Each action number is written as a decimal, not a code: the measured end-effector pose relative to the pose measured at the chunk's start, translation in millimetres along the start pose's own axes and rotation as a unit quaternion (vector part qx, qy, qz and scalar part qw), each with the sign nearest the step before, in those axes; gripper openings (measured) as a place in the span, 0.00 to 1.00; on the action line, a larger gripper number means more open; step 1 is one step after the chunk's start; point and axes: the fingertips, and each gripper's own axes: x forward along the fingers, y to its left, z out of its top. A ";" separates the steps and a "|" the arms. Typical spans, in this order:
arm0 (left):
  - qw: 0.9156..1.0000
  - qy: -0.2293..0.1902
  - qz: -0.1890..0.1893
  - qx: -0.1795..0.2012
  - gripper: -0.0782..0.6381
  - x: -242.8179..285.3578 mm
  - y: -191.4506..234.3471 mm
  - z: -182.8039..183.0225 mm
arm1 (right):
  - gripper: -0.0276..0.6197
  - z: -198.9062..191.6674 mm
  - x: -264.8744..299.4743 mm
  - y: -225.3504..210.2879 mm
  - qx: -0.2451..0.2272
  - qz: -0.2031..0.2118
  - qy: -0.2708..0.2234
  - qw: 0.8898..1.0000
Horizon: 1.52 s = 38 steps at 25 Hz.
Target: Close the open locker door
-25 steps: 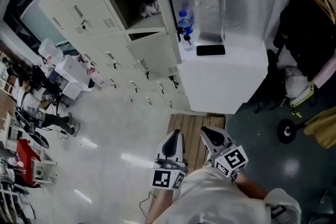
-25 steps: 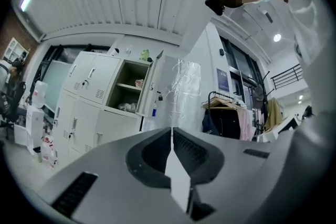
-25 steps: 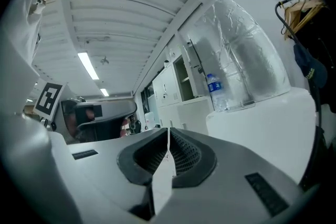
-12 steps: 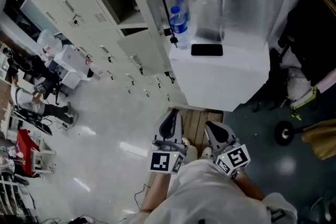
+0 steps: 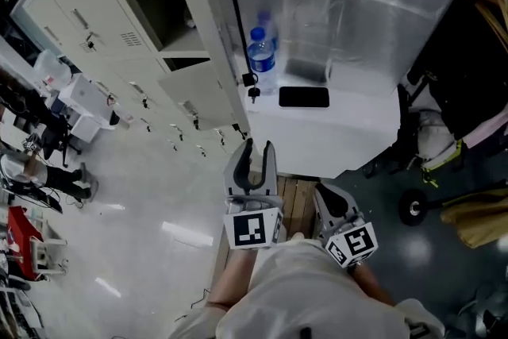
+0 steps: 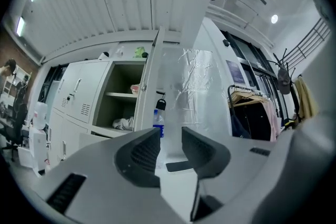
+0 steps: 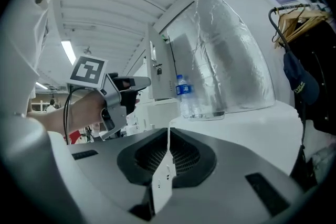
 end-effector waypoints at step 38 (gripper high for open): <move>0.982 0.003 0.188 0.028 0.25 12.4 185.9 4.7 | 0.09 -6.8 120.0 8.4 0.010 0.079 0.035 0.996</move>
